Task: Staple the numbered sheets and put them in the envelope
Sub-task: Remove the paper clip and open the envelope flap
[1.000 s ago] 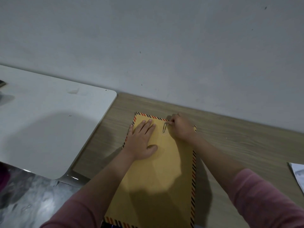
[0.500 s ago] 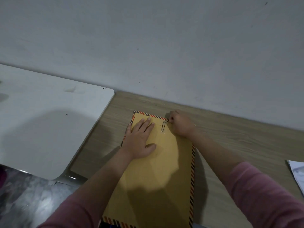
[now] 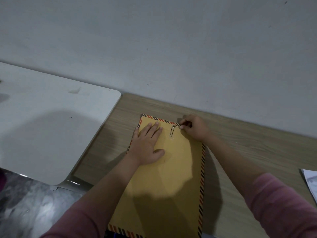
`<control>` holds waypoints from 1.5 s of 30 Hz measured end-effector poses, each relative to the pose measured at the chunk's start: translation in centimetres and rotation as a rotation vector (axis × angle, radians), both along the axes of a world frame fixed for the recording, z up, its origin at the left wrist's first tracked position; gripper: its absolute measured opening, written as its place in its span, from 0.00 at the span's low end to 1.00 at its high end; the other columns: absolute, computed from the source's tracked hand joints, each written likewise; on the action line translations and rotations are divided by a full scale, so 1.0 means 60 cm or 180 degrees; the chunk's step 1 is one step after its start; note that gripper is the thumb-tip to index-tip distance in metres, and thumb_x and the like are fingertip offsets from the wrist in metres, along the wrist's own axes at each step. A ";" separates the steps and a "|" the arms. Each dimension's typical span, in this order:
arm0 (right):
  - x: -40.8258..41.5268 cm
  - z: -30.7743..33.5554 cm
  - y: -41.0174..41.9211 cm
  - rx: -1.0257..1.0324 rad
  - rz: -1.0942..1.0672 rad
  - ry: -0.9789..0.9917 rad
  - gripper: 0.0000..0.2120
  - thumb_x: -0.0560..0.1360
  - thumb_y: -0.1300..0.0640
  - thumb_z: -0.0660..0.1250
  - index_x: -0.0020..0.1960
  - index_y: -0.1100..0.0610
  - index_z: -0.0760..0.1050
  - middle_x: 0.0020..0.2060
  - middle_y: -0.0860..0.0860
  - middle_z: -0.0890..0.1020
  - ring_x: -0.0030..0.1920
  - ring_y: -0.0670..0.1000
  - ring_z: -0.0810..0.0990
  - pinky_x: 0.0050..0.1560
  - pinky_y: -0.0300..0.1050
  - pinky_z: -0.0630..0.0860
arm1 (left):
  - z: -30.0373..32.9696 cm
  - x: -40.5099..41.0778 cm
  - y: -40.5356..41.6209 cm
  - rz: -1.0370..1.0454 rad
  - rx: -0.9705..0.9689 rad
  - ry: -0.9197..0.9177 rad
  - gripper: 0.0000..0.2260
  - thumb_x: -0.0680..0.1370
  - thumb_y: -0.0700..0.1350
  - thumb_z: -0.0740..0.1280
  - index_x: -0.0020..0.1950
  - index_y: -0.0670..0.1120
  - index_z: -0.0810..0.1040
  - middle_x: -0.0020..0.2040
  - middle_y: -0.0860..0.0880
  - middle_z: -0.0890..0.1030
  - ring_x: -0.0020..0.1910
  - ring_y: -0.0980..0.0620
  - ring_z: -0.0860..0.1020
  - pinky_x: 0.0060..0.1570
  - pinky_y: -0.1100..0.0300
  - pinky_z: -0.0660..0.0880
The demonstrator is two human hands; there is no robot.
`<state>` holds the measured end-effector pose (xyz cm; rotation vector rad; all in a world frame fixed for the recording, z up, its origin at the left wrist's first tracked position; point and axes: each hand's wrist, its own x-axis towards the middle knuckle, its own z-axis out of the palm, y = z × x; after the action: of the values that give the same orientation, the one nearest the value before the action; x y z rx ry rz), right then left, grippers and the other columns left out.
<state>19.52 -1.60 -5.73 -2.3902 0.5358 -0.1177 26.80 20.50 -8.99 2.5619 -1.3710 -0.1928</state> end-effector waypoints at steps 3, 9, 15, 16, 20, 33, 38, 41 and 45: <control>0.004 0.003 0.003 -0.0218 0.0048 -0.0041 0.05 0.73 0.61 0.69 0.47 0.60 0.81 0.43 0.52 0.76 0.43 0.48 0.72 0.44 0.40 0.65 | -0.002 0.000 0.000 -0.0005 0.0016 -0.0014 0.40 0.68 0.66 0.51 0.78 0.53 0.52 0.79 0.55 0.48 0.78 0.52 0.47 0.72 0.37 0.47; 0.005 -0.013 0.013 -0.1054 0.0511 -0.0079 0.04 0.75 0.63 0.62 0.46 0.62 0.75 0.46 0.58 0.76 0.45 0.58 0.75 0.45 0.51 0.73 | 0.001 -0.001 -0.001 -0.0005 0.0021 -0.0018 0.40 0.68 0.66 0.51 0.78 0.53 0.53 0.79 0.55 0.49 0.78 0.52 0.47 0.72 0.36 0.47; 0.020 -0.008 0.015 -0.0941 0.0259 0.0270 0.03 0.73 0.63 0.61 0.43 0.56 0.71 0.45 0.54 0.73 0.43 0.54 0.74 0.41 0.46 0.68 | 0.002 -0.002 -0.001 -0.0024 -0.0019 -0.0021 0.39 0.67 0.66 0.51 0.78 0.53 0.54 0.79 0.55 0.50 0.78 0.52 0.48 0.72 0.36 0.48; 0.025 -0.004 0.016 -0.0838 0.0201 0.0281 0.05 0.72 0.64 0.62 0.41 0.55 0.70 0.44 0.53 0.73 0.43 0.54 0.74 0.40 0.44 0.66 | 0.003 -0.003 -0.001 -0.0029 -0.0018 -0.0024 0.40 0.67 0.66 0.51 0.78 0.53 0.54 0.79 0.55 0.50 0.78 0.52 0.48 0.73 0.36 0.49; 0.044 0.012 0.031 -0.0639 0.0173 0.0129 0.08 0.71 0.66 0.61 0.40 0.54 0.69 0.45 0.52 0.74 0.47 0.54 0.75 0.43 0.46 0.70 | 0.007 -0.005 0.000 0.0009 -0.0010 0.0108 0.40 0.67 0.67 0.51 0.78 0.54 0.53 0.79 0.56 0.48 0.78 0.53 0.47 0.73 0.36 0.47; -0.075 0.025 0.134 0.2410 -0.0440 -0.0807 0.12 0.80 0.64 0.57 0.39 0.55 0.71 0.45 0.50 0.82 0.40 0.45 0.79 0.36 0.38 0.76 | 0.028 0.013 -0.019 0.0199 0.0337 0.0795 0.40 0.73 0.65 0.63 0.78 0.55 0.47 0.79 0.57 0.39 0.77 0.55 0.38 0.72 0.38 0.37; -0.088 0.023 0.087 0.2739 -0.1480 -0.1109 0.12 0.80 0.62 0.55 0.39 0.57 0.70 0.38 0.52 0.78 0.38 0.48 0.76 0.46 0.45 0.79 | 0.029 0.011 -0.014 0.0095 0.0351 0.0705 0.41 0.73 0.66 0.63 0.78 0.55 0.46 0.79 0.57 0.39 0.77 0.55 0.39 0.73 0.38 0.38; -0.084 0.030 0.047 0.2764 -0.1818 -0.1222 0.10 0.80 0.62 0.55 0.40 0.57 0.68 0.38 0.52 0.76 0.39 0.48 0.76 0.48 0.44 0.77 | 0.027 0.010 -0.007 -0.0031 0.0346 0.0647 0.41 0.73 0.66 0.63 0.78 0.56 0.46 0.79 0.57 0.39 0.77 0.56 0.39 0.73 0.38 0.37; -0.073 0.034 0.020 0.2097 -0.1660 -0.1180 0.10 0.79 0.63 0.58 0.39 0.56 0.69 0.36 0.52 0.76 0.38 0.47 0.76 0.42 0.39 0.75 | 0.022 0.000 0.001 -0.0093 0.0367 0.0622 0.43 0.69 0.69 0.60 0.78 0.57 0.46 0.78 0.59 0.39 0.77 0.56 0.39 0.73 0.38 0.37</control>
<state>15.17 -0.39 -3.70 -1.5061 0.8489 -0.5158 26.77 20.59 -7.67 2.5350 -1.3606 -0.5272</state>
